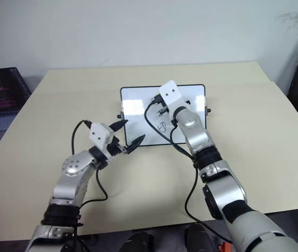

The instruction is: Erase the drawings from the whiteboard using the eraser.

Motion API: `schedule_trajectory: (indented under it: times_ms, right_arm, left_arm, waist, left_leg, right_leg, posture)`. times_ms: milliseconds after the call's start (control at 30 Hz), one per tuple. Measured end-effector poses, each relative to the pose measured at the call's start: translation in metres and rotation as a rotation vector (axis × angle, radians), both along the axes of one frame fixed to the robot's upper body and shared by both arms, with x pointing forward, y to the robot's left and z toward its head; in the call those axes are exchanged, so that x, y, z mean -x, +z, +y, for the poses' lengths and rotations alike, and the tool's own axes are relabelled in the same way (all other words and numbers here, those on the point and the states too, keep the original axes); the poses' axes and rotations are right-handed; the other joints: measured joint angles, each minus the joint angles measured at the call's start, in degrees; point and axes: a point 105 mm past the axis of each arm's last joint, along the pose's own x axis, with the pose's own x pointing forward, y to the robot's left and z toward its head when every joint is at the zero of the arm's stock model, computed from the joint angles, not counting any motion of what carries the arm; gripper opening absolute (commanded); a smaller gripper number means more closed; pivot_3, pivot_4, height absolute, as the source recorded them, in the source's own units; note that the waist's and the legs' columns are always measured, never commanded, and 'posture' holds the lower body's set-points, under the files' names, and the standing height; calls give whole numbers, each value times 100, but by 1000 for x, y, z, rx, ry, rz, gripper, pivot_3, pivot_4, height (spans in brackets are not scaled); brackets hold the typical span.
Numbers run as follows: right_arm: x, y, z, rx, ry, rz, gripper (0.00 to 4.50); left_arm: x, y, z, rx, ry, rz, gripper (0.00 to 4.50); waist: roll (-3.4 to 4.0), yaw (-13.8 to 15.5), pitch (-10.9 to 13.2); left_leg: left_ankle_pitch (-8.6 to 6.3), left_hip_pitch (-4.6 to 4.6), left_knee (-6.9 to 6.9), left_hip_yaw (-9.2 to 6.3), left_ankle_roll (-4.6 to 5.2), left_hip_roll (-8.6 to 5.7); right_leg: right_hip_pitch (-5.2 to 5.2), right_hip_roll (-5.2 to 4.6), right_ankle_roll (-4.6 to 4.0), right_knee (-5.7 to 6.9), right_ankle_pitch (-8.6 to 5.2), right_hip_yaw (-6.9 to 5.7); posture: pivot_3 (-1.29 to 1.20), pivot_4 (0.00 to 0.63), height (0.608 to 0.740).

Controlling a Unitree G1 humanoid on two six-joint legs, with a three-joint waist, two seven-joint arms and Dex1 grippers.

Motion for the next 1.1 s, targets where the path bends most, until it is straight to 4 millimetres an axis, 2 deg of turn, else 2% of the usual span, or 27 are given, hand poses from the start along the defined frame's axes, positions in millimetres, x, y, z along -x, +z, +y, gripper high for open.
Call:
schedule_trajectory:
  times_ms: [267,633,900,1100]
  right_arm:
    - [1,-1,3,7,16,5,1195]
    - [5,-6,17,35,61,17,1195]
    - [6,-5,19,14,78,23,1195]
    - [6,4,14,-9,72,-4,1195]
  left_arm:
    - [0,0,1,2,7,0,4500]
    - [2,0,2,7,22,-4,4500]
    - [2,-2,3,7,23,0,4500]
    - [1,2,-1,8,10,-10,4500]
  waist:
    - [0,0,0]
    - [0,-1,0]
    - [0,4,0]
    - [0,18,0]
  left_leg:
    - [0,0,0,0,0,0]
    - [0,0,0,-1,0,1]
    - [0,-2,-1,-1,0,0]
    - [0,-6,-1,-2,0,-1]
  right_leg:
    - [0,0,0,0,0,0]
    - [0,0,0,-1,0,0]
    - [-1,0,0,-2,0,-1]
    - [-2,0,0,-6,0,-2]
  posture:
    - [0,150,740]
    - [0,150,740]
    - [0,150,740]
    - [0,150,740]
